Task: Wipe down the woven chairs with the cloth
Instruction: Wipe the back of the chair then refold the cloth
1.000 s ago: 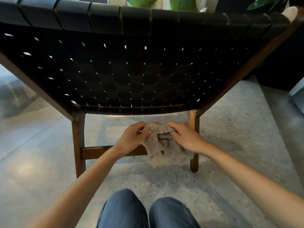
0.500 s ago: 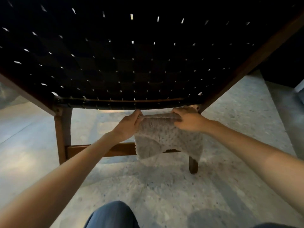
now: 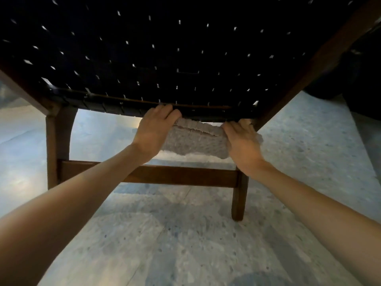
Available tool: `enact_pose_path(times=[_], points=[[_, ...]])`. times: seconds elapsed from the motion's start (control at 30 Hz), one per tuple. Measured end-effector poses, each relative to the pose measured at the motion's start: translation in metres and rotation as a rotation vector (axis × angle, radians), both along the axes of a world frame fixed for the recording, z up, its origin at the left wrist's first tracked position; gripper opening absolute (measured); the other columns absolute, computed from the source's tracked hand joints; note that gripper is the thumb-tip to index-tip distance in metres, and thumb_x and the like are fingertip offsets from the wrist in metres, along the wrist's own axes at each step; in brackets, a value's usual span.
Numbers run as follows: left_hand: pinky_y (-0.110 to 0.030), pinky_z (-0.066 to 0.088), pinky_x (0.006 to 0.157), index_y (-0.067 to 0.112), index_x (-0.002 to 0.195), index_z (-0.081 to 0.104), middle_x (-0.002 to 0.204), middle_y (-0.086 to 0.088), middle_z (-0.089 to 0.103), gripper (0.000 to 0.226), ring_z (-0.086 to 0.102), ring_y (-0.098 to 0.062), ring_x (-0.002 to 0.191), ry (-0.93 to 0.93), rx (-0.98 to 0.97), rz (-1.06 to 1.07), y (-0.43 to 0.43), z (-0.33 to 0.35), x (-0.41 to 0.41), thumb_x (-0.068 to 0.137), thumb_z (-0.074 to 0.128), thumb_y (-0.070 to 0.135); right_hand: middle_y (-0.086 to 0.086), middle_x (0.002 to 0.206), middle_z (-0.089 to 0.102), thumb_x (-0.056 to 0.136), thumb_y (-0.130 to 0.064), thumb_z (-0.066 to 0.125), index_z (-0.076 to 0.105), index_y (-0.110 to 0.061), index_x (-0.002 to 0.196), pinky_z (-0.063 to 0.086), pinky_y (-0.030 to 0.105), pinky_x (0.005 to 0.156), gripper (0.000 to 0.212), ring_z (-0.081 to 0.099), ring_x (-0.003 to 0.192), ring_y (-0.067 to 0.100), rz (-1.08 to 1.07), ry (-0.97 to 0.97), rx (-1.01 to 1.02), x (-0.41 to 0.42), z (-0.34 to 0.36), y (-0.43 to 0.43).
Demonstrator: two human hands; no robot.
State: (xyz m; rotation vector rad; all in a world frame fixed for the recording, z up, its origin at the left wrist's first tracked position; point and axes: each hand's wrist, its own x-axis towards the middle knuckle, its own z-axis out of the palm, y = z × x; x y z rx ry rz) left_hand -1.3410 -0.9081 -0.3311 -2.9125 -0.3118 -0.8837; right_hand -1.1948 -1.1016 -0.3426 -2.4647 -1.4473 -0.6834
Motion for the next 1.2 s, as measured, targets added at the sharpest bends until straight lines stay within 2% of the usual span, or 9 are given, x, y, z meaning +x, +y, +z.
enact_pose_path(times=[0.17, 0.37, 0.47, 0.53, 0.63, 0.73, 0.83, 0.97, 1.2], points=[[-0.036, 0.044, 0.072, 0.006, 0.109, 0.059, 0.098, -0.013, 0.060, 0.049, 0.054, -0.029, 0.084, 0.108, -0.100, 0.022, -0.013, -0.059, -0.018, 0.069, 0.054, -0.022, 0.009, 0.105, 0.061, 0.079, 0.011, 0.055, 0.057, -0.009, 0.111, 0.037, 0.037, 0.086, 0.037, 0.047, 0.104, 0.028, -0.015, 0.132, -0.094, -0.014, -0.057, -0.005], [-0.031, 0.047, 0.073, 0.013, 0.111, 0.059, 0.100, -0.004, 0.061, 0.033, 0.058, -0.023, 0.087, 0.308, -0.134, -0.142, -0.017, -0.121, -0.048, 0.084, 0.063, 0.031, -0.001, 0.100, 0.052, 0.082, 0.003, 0.054, 0.051, -0.016, 0.094, 0.043, 0.033, 0.080, 0.023, 0.048, 0.094, 0.020, 0.164, 0.362, -0.243, -0.025, -0.101, -0.021], [-0.029, 0.044, 0.085, 0.020, 0.123, 0.053, 0.120, -0.004, 0.050, 0.043, 0.047, -0.022, 0.112, 0.539, -0.048, -0.079, -0.013, -0.141, -0.052, 0.096, 0.037, 0.049, -0.002, 0.107, 0.047, 0.085, -0.004, 0.056, 0.050, -0.019, 0.104, 0.044, 0.028, 0.064, 0.025, 0.050, 0.081, 0.015, 0.150, 0.511, -0.349, -0.024, -0.113, -0.026], [-0.028, 0.038, 0.086, 0.025, 0.124, 0.053, 0.121, -0.003, 0.041, 0.050, 0.038, -0.019, 0.113, 0.609, -0.050, -0.086, -0.011, -0.139, -0.049, 0.097, 0.024, 0.056, -0.007, 0.120, 0.045, 0.088, -0.031, 0.061, 0.050, -0.025, 0.120, 0.042, 0.021, 0.063, 0.034, 0.052, 0.081, 0.008, 0.145, 0.565, -0.499, -0.020, -0.114, -0.028], [-0.029, 0.038, 0.092, 0.020, 0.122, 0.053, 0.116, 0.000, 0.038, 0.052, 0.033, -0.014, 0.101, 0.544, -0.071, -0.134, -0.008, -0.126, -0.034, 0.098, 0.019, 0.051, -0.010, 0.114, 0.053, 0.084, -0.065, 0.051, 0.054, -0.030, 0.121, 0.048, 0.030, 0.081, 0.051, 0.052, 0.095, 0.009, 0.187, 0.403, -0.478, -0.018, -0.115, -0.027], [-0.031, 0.038, 0.101, 0.023, 0.146, 0.027, 0.141, -0.009, 0.030, 0.050, 0.034, -0.021, 0.122, 0.554, -0.055, -0.120, -0.007, -0.122, -0.009, 0.100, 0.034, 0.041, -0.002, 0.122, 0.054, 0.089, -0.049, 0.056, 0.053, -0.023, 0.124, 0.045, 0.035, 0.098, 0.044, 0.049, 0.113, 0.015, 0.208, 0.272, -0.183, -0.012, -0.120, -0.020], [-0.040, 0.027, 0.111, 0.022, 0.151, -0.003, 0.152, -0.010, 0.018, 0.081, 0.024, -0.028, 0.136, 0.728, -0.030, -0.028, -0.016, -0.131, 0.013, 0.093, 0.046, 0.051, 0.002, 0.147, 0.035, 0.088, -0.050, 0.058, 0.024, -0.022, 0.148, 0.031, 0.038, 0.110, 0.075, 0.036, 0.131, 0.022, 0.146, 0.240, -0.292, 0.002, -0.133, -0.006], [-0.045, 0.026, 0.109, 0.022, 0.150, -0.007, 0.144, -0.010, 0.028, 0.089, 0.033, -0.030, 0.129, 0.764, 0.019, 0.097, -0.024, -0.156, 0.027, 0.089, 0.049, 0.057, 0.003, 0.144, 0.037, 0.087, -0.057, 0.055, 0.006, -0.022, 0.152, 0.042, 0.043, 0.098, 0.088, 0.049, 0.118, 0.027, 0.147, 0.191, -0.409, 0.012, -0.154, 0.015], [-0.043, 0.029, 0.101, 0.018, 0.145, 0.003, 0.133, -0.010, 0.028, 0.077, 0.034, -0.028, 0.118, 0.608, 0.120, 0.201, -0.036, -0.185, 0.037, 0.091, 0.045, 0.055, 0.010, 0.113, 0.051, 0.079, -0.054, 0.065, 0.034, -0.019, 0.141, 0.045, 0.040, 0.081, 0.077, 0.053, 0.094, 0.027, 0.194, 0.082, -0.399, 0.035, -0.172, 0.006]])
